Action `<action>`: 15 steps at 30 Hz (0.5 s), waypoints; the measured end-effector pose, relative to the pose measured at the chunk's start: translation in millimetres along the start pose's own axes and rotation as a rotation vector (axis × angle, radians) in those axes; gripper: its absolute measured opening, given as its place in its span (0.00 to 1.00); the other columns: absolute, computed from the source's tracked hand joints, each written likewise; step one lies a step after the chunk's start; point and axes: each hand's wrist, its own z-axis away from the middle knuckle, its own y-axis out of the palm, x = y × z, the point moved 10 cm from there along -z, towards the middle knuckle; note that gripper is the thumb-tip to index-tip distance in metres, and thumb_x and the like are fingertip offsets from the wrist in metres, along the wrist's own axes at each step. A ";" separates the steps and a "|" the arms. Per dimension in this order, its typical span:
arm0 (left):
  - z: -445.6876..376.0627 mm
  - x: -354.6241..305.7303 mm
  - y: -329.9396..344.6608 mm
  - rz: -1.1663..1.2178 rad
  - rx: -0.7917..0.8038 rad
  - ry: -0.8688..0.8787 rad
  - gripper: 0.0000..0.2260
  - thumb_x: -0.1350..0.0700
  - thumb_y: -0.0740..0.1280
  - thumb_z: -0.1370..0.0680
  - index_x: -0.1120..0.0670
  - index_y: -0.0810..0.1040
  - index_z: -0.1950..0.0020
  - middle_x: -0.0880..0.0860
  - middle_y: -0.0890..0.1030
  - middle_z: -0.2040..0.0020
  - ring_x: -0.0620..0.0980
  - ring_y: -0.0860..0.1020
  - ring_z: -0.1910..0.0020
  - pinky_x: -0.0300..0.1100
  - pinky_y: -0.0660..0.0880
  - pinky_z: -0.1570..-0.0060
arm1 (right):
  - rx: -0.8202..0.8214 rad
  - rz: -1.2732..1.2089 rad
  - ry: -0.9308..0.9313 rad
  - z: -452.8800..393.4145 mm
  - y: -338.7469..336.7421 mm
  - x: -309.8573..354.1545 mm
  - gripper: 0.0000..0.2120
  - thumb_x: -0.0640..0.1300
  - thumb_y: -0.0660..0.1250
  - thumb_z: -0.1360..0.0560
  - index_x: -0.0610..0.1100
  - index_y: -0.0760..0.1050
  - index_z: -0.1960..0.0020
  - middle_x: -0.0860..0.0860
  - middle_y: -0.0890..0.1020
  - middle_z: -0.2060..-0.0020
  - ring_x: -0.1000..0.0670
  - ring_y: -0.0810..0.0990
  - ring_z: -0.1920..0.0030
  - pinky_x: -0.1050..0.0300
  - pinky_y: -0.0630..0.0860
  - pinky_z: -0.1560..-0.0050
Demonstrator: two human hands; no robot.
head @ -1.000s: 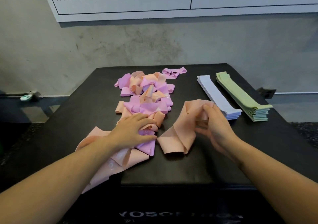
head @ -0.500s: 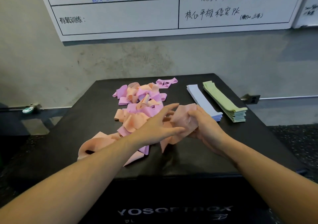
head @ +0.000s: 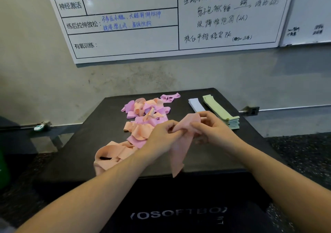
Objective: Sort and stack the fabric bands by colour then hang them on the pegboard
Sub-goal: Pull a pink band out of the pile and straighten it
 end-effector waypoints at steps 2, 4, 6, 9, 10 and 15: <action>10.1 -5.4 0.1 0.104 -0.018 -0.042 0.05 0.51 0.72 0.22 0.51 0.82 0.54 0.51 0.83 0.58 0.45 0.78 0.56 0.44 0.72 0.55 | -0.033 -0.073 0.009 10.0 -3.9 2.9 0.14 0.46 0.71 0.22 0.49 0.74 0.38 0.42 0.81 0.47 0.47 0.84 0.57 0.42 0.81 0.48; 20.4 -10.6 2.0 0.185 -0.033 -0.074 0.05 0.51 0.72 0.21 0.52 0.83 0.51 0.54 0.84 0.53 0.46 0.79 0.53 0.45 0.74 0.52 | -0.082 -0.128 0.019 21.7 -8.0 5.5 0.15 0.47 0.71 0.22 0.49 0.73 0.38 0.43 0.80 0.46 0.49 0.82 0.58 0.45 0.81 0.51; 29.5 -15.0 3.8 0.235 -0.050 -0.081 0.06 0.50 0.71 0.21 0.52 0.82 0.53 0.58 0.83 0.53 0.47 0.79 0.53 0.45 0.73 0.52 | -0.126 -0.126 0.017 33.4 -11.2 8.4 0.12 0.46 0.72 0.23 0.46 0.75 0.41 0.43 0.81 0.49 0.50 0.81 0.58 0.49 0.80 0.55; 42.3 -19.2 8.0 0.269 -0.066 -0.101 0.09 0.51 0.70 0.20 0.51 0.78 0.58 0.55 0.79 0.60 0.49 0.76 0.58 0.45 0.70 0.61 | -0.110 -0.089 -0.012 49.2 -9.6 14.4 0.10 0.46 0.74 0.25 0.42 0.80 0.47 0.49 0.83 0.57 0.52 0.80 0.57 0.54 0.78 0.55; 45.8 -20.0 9.9 0.267 -0.067 -0.113 0.09 0.50 0.70 0.20 0.53 0.77 0.57 0.55 0.80 0.60 0.49 0.76 0.58 0.45 0.70 0.62 | -0.087 -0.065 -0.035 54.9 -7.4 18.3 0.10 0.46 0.75 0.26 0.43 0.81 0.48 0.52 0.84 0.58 0.54 0.80 0.58 0.57 0.77 0.54; 61.4 -27.5 17.1 0.286 -0.068 -0.140 0.12 0.46 0.70 0.21 0.56 0.79 0.52 0.60 0.82 0.54 0.48 0.78 0.54 0.47 0.73 0.55 | -0.143 0.054 -0.186 77.9 -8.8 41.9 0.03 0.43 0.75 0.25 0.45 0.84 0.52 0.52 0.86 0.60 0.60 0.81 0.61 0.66 0.76 0.57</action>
